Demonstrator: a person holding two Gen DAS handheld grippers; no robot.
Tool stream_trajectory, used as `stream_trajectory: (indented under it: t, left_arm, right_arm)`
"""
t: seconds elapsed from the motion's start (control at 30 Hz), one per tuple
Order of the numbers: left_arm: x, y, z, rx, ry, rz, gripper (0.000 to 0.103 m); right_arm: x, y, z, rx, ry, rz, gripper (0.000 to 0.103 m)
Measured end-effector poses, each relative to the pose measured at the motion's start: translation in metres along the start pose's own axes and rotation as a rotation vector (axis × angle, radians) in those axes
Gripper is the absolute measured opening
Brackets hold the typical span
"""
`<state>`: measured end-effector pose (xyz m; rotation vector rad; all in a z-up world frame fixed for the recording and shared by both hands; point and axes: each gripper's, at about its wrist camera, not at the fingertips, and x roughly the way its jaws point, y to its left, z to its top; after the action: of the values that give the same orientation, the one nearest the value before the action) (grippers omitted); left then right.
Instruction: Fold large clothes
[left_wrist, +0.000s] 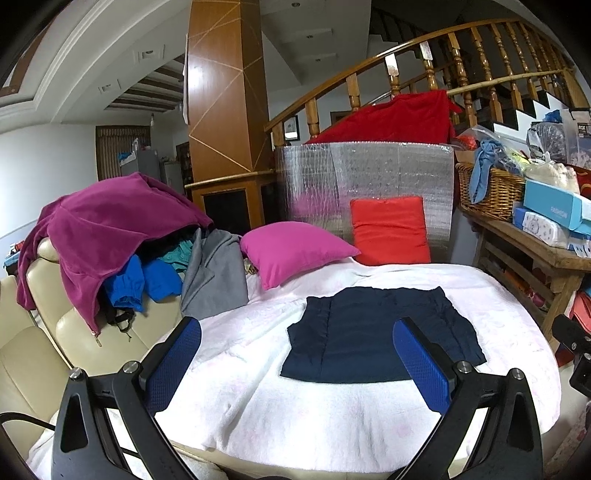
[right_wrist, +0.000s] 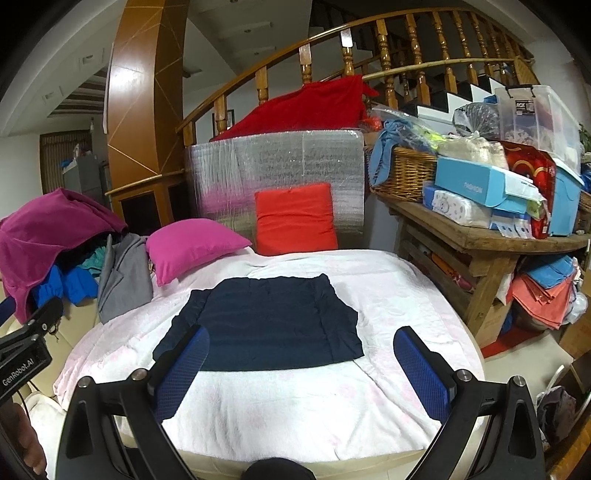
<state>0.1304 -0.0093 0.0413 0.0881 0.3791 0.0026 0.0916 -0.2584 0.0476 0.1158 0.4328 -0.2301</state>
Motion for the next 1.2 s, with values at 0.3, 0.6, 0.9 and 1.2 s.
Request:
stream_trajectory:
  t: [0.3,0.6,0.9,1.2]
  left_arm:
    - [0.039,-0.003,0.003,0.007,0.047,-0.005,0.103]
    - [0.066,0.0,0.003,-0.005,0.071,-0.006,0.103]
    - [0.088,0.005,0.002,-0.024,0.093,-0.015,0.103]
    - [0.093,0.003,0.0,-0.027,0.101,-0.022,0.103]
  right_arm:
    - [0.042,0.007,0.006,0.001,0.045,-0.008,0.101]
    - [0.075,0.016,0.008,-0.005,0.081,-0.027,0.101]
    - [0.097,0.029,0.008,-0.026,0.102,-0.036,0.101]
    - [0.105,0.028,0.004,-0.022,0.116,-0.053,0.101]
